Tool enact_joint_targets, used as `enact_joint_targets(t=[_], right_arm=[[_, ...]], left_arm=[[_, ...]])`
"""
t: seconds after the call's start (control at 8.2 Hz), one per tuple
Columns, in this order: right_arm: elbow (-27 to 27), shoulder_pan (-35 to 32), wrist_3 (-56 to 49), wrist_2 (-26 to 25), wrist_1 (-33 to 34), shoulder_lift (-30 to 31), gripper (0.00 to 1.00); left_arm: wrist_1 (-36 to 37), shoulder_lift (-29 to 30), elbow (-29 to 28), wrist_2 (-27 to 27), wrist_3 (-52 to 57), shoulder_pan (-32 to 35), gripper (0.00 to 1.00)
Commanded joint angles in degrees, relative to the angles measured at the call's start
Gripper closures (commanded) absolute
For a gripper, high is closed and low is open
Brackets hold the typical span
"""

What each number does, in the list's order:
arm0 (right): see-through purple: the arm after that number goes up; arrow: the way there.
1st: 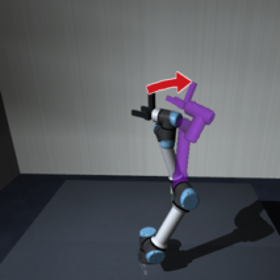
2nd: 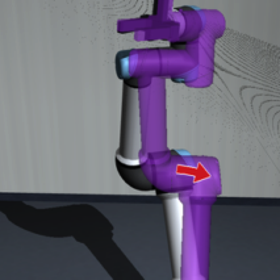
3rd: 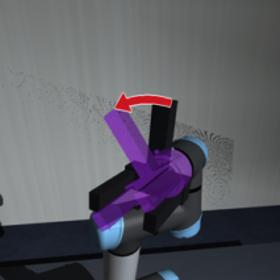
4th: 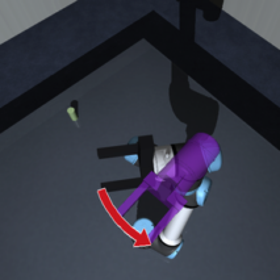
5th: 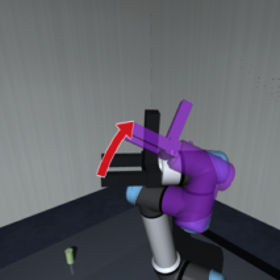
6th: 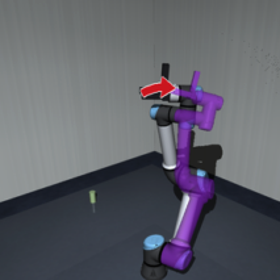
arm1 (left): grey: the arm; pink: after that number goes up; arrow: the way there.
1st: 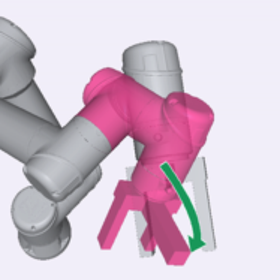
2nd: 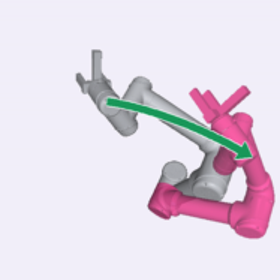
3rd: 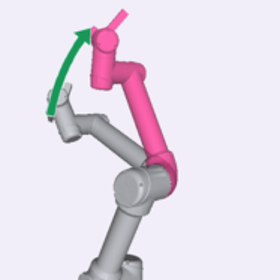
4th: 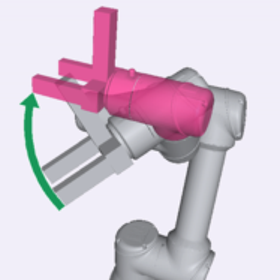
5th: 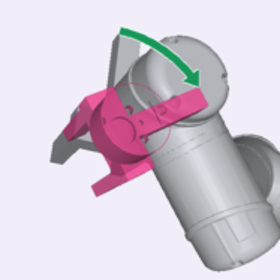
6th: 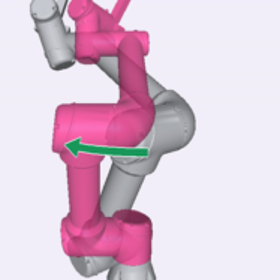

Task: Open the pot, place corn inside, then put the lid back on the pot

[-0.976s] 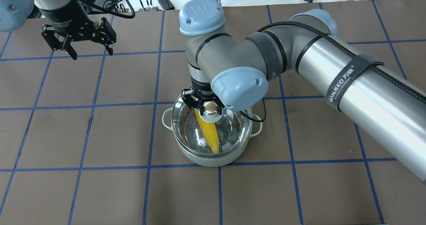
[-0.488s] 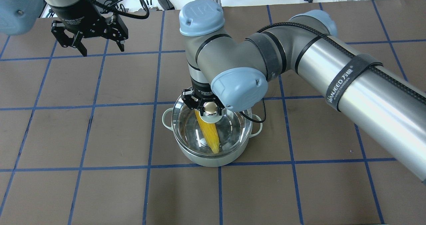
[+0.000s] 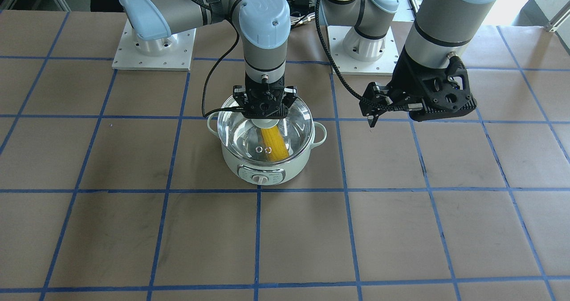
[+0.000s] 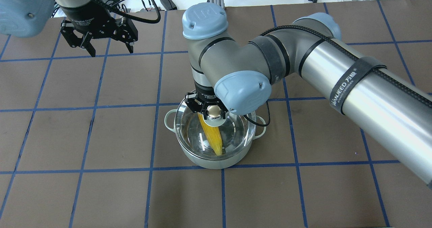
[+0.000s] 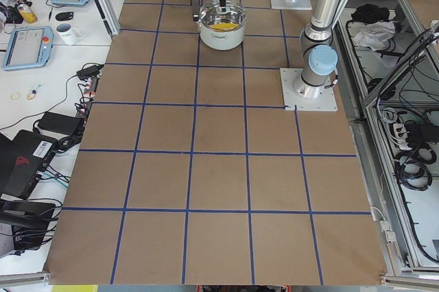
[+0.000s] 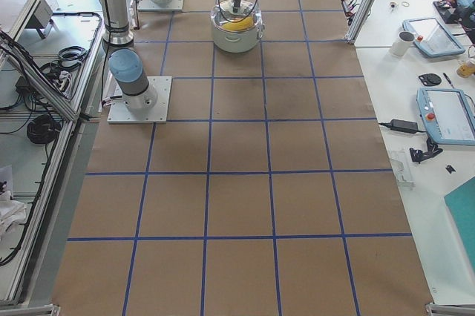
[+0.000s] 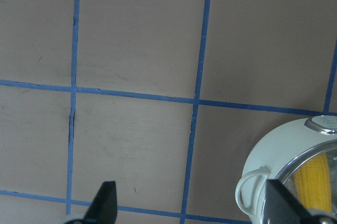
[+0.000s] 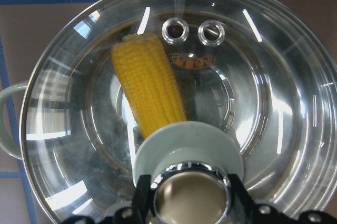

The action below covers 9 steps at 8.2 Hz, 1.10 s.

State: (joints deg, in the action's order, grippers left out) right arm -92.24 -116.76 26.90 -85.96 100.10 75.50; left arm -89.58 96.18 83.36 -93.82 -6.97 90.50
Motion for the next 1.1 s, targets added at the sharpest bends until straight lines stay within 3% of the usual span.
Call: enact_joint_targets(t=[0.0, 0.98], right_arm=[[-0.2, 0.0, 0.1, 0.0, 0.4, 0.1, 0.67], [-0.1, 0.0, 0.5, 1.1, -0.1, 0.1, 0.67]], left_arm=[[0.0, 0.1, 0.2, 0.0, 0.1, 0.1, 0.00], [0.9, 0.5, 0.4, -0.3, 0.1, 0.0, 0.00]])
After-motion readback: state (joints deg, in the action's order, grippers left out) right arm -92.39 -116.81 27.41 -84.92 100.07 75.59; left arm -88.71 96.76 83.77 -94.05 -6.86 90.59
